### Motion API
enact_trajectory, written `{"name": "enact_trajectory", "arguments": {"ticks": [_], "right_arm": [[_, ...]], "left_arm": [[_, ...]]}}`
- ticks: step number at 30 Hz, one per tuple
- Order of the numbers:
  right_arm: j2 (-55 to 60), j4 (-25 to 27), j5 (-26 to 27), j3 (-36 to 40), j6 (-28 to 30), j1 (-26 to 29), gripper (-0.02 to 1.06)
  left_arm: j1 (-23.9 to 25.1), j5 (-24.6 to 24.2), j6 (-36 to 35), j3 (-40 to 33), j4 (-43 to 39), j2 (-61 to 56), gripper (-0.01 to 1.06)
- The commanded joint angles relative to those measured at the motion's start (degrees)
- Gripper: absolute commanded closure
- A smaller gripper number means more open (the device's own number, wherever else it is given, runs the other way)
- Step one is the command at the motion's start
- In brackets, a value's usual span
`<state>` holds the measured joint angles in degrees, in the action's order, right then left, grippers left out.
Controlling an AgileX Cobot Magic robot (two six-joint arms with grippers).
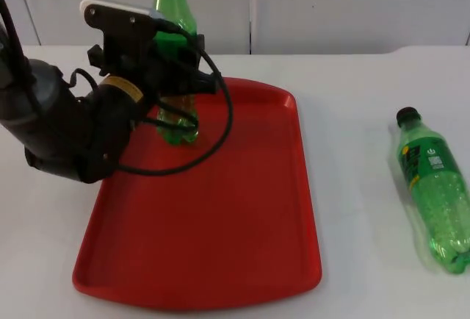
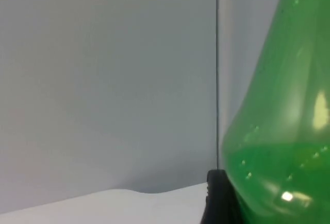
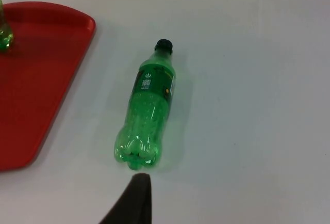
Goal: Place the bottle upright on the tray.
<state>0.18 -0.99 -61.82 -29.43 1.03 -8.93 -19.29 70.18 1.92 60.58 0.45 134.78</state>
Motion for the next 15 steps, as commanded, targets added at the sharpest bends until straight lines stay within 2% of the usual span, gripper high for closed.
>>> {"name": "enact_trajectory", "arguments": {"ticks": [1,9,15], "right_arm": [[-0.18,0.07,0.06,-0.06,-0.11,0.31,-0.01],[-0.18,0.07,0.06,-0.06,-0.11,0.31,-0.01],[-0.18,0.07,0.06,-0.06,-0.11,0.31,-0.01]], "left_arm": [[0.02,-0.21,0.14,-0.26,1.52,0.67,1.05],[0.02,-0.21,-0.67,-0.26,1.43,0.98,1.05],[0.02,-0.21,-0.67,-0.26,-3.66,0.98,1.05]]}}
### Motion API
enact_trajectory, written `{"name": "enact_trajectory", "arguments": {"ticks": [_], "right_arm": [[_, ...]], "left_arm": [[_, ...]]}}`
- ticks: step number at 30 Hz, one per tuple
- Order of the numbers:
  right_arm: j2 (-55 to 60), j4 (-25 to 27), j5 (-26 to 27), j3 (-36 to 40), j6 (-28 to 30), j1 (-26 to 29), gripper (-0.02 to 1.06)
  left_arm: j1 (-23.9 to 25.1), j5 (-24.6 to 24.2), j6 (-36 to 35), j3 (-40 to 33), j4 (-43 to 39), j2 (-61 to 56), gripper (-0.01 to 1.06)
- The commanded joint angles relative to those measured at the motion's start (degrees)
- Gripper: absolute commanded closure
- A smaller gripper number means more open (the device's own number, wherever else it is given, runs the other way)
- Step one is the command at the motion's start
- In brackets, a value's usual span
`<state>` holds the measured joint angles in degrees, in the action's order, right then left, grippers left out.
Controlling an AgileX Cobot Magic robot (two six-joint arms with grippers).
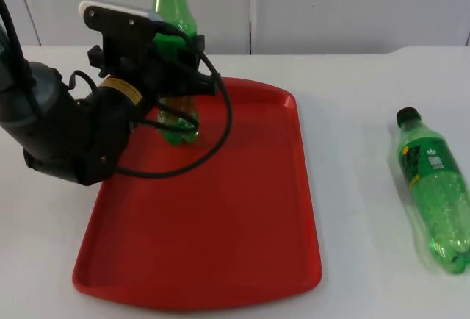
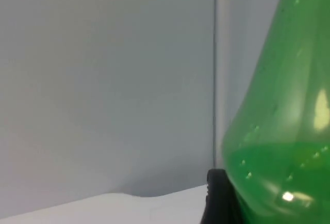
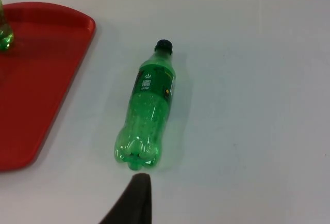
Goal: Place the bottle upright on the tray.
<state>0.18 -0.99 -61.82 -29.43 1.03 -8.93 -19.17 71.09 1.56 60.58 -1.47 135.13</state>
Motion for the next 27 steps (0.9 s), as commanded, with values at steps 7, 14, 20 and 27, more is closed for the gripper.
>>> {"name": "enact_trajectory", "arguments": {"ticks": [7,14,20,27], "right_arm": [[-0.18,0.07,0.06,-0.06,-0.11,0.31,-0.01],[-0.18,0.07,0.06,-0.06,-0.11,0.31,-0.01],[-0.18,0.07,0.06,-0.06,-0.11,0.31,-0.01],[-0.18,0.07,0.06,-0.06,-0.11,0.31,-0.01]], "left_arm": [[-0.10,-1.12,-0.31,-0.26,-4.26,0.63,1.05],[-0.10,-1.12,-0.55,-0.26,-4.26,0.63,0.65],[-0.10,-1.12,-0.55,-0.26,-4.26,0.63,0.29],[-0.10,-1.12,-2.00,-0.26,-4.01,0.63,0.18]]}}
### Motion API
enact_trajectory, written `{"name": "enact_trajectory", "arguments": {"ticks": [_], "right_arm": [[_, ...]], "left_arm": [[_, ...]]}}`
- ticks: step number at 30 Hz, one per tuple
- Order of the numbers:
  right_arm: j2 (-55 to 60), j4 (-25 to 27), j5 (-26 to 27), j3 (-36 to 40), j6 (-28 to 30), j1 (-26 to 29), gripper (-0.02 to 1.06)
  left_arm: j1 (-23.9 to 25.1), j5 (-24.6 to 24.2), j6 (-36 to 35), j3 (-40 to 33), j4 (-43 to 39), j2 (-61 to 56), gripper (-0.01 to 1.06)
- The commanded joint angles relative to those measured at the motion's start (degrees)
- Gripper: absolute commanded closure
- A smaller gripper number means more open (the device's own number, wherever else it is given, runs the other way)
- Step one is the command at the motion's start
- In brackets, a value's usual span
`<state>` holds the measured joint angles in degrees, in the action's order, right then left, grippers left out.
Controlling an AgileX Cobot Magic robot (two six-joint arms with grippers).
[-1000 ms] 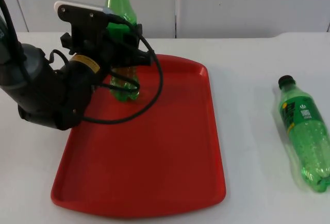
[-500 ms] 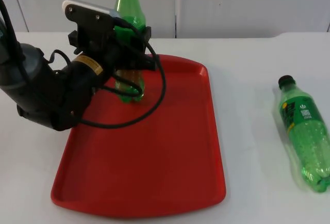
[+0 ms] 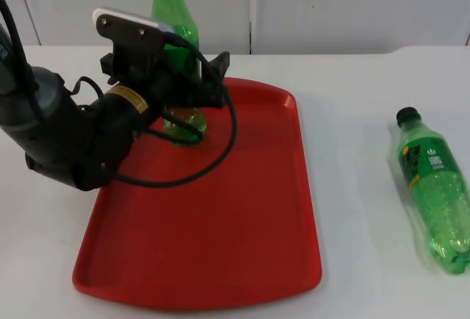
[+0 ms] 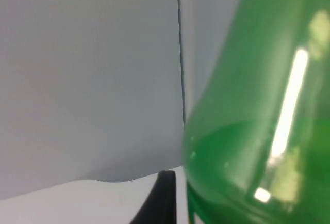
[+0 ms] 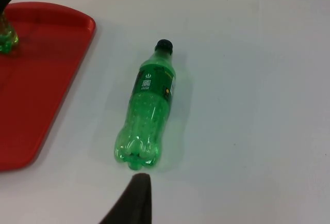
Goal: Place the bottle upright on the tray.
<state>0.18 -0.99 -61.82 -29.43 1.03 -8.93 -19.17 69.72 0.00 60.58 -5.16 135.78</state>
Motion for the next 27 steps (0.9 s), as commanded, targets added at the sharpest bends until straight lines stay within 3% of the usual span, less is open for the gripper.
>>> {"name": "enact_trajectory", "arguments": {"ticks": [1,20,27], "right_arm": [[-0.18,0.07,0.06,-0.06,-0.11,0.31,-0.01],[-0.18,0.07,0.06,-0.06,-0.11,0.31,-0.01],[-0.18,0.07,0.06,-0.06,-0.11,0.31,-0.01]], "left_arm": [[-0.10,0.24,-0.45,-0.26,-0.22,-0.02,0.18],[-0.10,0.24,0.00,-7.18,2.69,-0.76,0.18],[-0.10,0.24,0.00,-11.32,-0.98,-2.61,0.18]]}}
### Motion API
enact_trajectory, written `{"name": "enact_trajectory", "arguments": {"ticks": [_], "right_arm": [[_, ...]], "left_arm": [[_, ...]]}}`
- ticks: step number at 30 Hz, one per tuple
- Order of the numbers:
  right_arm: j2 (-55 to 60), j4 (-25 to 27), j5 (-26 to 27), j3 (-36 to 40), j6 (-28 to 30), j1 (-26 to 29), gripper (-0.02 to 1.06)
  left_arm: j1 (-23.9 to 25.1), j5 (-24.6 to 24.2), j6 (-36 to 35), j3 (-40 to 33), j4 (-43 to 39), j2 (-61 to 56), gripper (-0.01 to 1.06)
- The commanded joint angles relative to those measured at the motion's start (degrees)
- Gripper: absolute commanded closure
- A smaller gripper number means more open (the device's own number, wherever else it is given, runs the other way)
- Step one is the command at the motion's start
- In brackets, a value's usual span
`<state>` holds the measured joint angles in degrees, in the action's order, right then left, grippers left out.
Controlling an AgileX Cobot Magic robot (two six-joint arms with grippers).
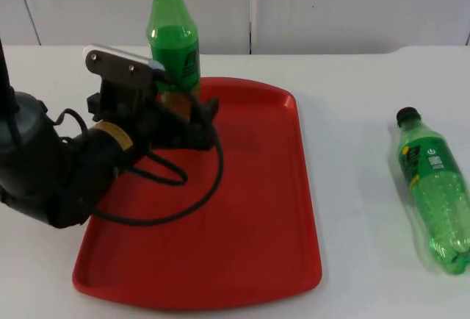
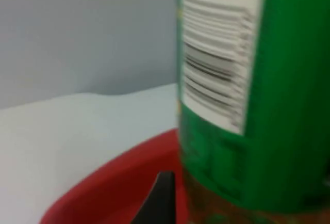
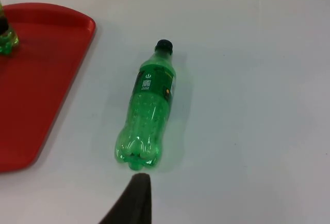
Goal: Place the bottle upright on the tray.
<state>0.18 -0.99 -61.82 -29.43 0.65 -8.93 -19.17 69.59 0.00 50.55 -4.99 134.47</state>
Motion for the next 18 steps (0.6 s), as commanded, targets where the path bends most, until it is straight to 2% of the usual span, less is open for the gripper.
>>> {"name": "enact_trajectory", "arguments": {"ticks": [1,18], "right_arm": [[-0.18,0.07,0.06,-0.06,0.27,0.31,-0.01],[-0.18,0.07,0.06,-0.06,0.27,0.31,-0.01]], "left_arm": [[-0.10,0.37,0.00,-1.30,-1.15,-1.30,0.18],[-0.10,0.37,-0.33,-18.81,-0.41,-12.90,0.18]]}}
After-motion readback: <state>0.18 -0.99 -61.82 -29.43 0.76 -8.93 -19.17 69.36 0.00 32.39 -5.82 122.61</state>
